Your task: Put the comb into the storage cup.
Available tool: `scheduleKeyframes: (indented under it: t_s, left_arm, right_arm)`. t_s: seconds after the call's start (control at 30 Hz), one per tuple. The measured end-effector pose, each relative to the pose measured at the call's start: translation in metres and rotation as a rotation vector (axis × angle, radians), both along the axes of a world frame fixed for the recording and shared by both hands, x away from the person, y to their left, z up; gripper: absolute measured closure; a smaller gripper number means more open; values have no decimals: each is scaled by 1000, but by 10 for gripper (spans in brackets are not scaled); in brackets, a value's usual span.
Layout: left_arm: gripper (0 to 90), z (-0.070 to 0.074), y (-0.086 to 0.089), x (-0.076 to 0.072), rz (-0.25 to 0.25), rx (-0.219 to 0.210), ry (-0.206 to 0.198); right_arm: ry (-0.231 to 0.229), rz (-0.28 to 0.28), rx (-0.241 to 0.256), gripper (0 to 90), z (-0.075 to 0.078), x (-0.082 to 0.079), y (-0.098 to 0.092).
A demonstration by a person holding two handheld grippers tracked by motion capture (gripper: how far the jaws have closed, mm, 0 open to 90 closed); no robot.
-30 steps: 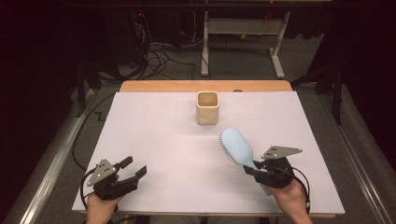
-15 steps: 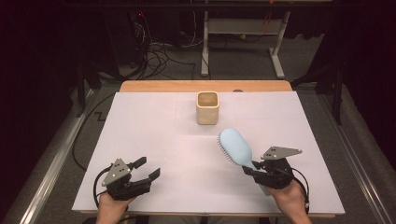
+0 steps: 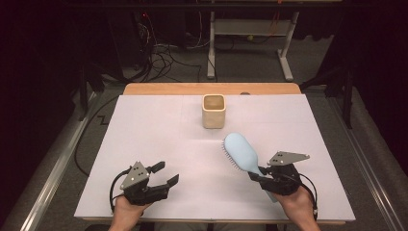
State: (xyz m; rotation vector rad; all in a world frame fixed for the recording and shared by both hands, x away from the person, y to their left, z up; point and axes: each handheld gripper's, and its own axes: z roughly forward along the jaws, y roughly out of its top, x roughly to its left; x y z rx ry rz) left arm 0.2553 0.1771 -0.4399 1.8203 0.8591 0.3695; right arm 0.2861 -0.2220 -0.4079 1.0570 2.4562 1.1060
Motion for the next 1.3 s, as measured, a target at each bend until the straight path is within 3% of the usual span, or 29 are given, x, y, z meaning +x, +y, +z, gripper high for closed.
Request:
scheduleKeyframes:
  t_s: [0.17,0.4,1.2,1.3]
  left_arm:
    - [319,4,-10,5,-23,-13,19]
    - [320,6,-26,12,-59,1,24]
    - [307,15,-61,24,-118,7,22]
    - [307,15,-64,26,-123,13,37]
  right_arm:
    - [-5,4,3,703,0,0,1]
    - [2,2,1,703,-1,1,1]
    - [-11,17,20,703,2,3,4]
    - [-15,19,19,703,3,4,5]
